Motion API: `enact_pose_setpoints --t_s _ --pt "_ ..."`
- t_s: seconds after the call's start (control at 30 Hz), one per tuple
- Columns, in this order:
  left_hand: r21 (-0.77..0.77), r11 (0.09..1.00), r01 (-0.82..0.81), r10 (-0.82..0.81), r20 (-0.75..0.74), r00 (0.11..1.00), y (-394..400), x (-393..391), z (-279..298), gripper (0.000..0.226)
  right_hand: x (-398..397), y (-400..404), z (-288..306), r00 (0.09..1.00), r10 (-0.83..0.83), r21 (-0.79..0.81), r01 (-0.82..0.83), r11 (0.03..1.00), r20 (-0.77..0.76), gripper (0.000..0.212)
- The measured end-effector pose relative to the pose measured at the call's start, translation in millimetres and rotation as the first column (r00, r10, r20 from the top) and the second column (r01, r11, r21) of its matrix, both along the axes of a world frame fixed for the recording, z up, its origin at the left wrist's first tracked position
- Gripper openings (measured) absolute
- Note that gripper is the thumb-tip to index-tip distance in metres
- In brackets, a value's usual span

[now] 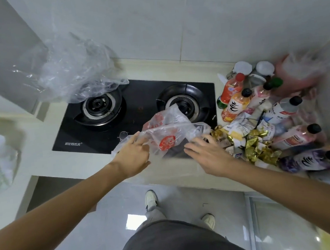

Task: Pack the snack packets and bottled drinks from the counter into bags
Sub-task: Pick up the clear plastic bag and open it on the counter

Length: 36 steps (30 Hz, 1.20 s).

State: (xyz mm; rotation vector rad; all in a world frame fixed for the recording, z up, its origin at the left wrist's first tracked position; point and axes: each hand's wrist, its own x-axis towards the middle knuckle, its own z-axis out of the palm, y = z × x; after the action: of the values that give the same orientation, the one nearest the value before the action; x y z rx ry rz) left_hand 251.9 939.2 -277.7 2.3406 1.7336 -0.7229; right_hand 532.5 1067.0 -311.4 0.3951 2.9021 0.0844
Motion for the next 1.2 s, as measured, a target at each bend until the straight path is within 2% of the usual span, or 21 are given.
enact_pose_setpoints --t_s 0.07,0.17,0.37,0.43,0.53,0.6,0.7,0.8,0.93,1.03,1.1,1.2 --pt "0.001 1.0 0.011 -0.011 0.018 1.0 -5 1 -4 0.042 -6 -3 -11 0.996 0.078 -0.068 -0.081 0.994 -0.045 0.066" --pt "0.015 0.997 0.071 -0.072 0.073 0.995 -15 -4 -15 0.03 -17 3 -25 0.998 0.031 -0.076 -0.035 0.997 -0.056 0.071" --pt "0.035 0.997 0.064 -0.068 0.126 0.99 -27 -12 -24 0.024 -16 18 -39 0.996 -0.004 -0.071 0.01 0.997 0.087 0.05" --pt "0.047 0.999 0.022 -0.027 0.108 0.994 -27 -15 -31 0.033 -8 19 -35 0.991 0.007 -0.042 -0.002 0.999 0.131 0.048" --pt "-0.013 0.999 -0.033 0.034 0.046 0.998 -24 -15 -41 0.055 6 22 -28 0.988 -0.005 -0.013 0.007 1.0 0.154 0.045" --pt "-0.054 0.997 -0.058 0.059 0.01 0.998 -21 -10 -41 0.056 11 23 -24 0.986 -0.031 -0.004 0.032 0.999 0.164 0.043" --pt "-0.097 0.991 -0.094 0.091 -0.04 0.995 -12 -1 -39 0.043 13 21 -21 0.977 -0.072 0.011 0.072 0.997 0.202 0.053" --pt "-0.105 0.985 -0.135 0.122 -0.124 0.985 -3 8 -38 0.031 16 17 -16 0.959 -0.137 -0.006 0.143 0.99 0.248 0.078" --pt "-0.056 0.979 -0.196 0.182 -0.187 0.965 5 24 -25 0.049 24 10 -10 0.948 -0.189 0.01 0.193 0.981 0.255 0.112" --pt "-0.059 0.969 -0.24 0.221 -0.23 0.948 8 34 -16 0.071 38 9 -19 0.932 -0.217 -0.005 0.228 0.974 0.29 0.127" --pt "-0.056 0.958 -0.281 0.258 -0.261 0.93 9 39 -18 0.09 48 12 -27 0.929 -0.221 -0.022 0.238 0.971 0.297 0.129" --pt "-0.012 0.967 -0.255 0.243 -0.263 0.934 8 46 -24 0.112 54 15 -30 0.914 -0.178 -0.16 0.249 0.955 0.364 0.113"
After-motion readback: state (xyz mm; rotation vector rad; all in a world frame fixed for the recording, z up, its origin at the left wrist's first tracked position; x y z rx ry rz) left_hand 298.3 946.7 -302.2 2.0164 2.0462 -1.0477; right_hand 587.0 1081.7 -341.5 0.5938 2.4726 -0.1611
